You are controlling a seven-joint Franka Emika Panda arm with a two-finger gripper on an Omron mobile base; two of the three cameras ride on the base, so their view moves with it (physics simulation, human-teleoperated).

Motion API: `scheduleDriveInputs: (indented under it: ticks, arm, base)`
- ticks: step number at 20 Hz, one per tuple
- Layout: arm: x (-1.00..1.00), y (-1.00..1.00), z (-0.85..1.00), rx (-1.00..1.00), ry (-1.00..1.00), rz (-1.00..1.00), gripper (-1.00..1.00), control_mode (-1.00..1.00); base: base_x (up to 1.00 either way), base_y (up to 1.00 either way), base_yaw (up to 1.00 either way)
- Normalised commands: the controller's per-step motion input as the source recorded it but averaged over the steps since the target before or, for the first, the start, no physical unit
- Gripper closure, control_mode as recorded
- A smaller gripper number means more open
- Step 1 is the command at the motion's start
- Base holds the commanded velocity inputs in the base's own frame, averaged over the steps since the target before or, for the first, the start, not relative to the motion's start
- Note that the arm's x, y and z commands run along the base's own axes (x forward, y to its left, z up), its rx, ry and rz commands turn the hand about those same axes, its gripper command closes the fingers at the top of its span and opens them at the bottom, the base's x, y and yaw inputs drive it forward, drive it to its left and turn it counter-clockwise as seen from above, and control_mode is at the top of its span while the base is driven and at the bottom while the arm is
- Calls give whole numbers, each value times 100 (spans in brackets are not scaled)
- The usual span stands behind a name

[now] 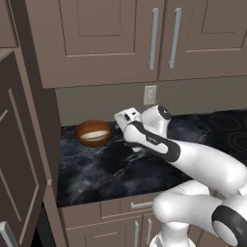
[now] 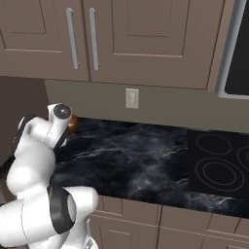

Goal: Pick up the bowls on the counter and stack them on top of one another in the open cabinet. Place the smaller bowl on top of the larger bowl.

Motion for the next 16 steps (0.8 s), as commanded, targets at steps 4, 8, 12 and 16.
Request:
scheduleDriveInputs:
  ticks: [4, 8, 12, 16]
  arm:
    - [45, 12, -14, -10, 0, 0, -100, -100]
    - [32, 15, -14, -10, 0, 0, -100, -100]
    - [13, 9, -13, -7, 0, 0, -100, -100]
    - [0, 0, 0, 0, -1, 0, -100, -100]
  base:
    - [0, 0, 0]
    - [0, 0, 0]
    - [0, 0, 0]
    - [0, 0, 0]
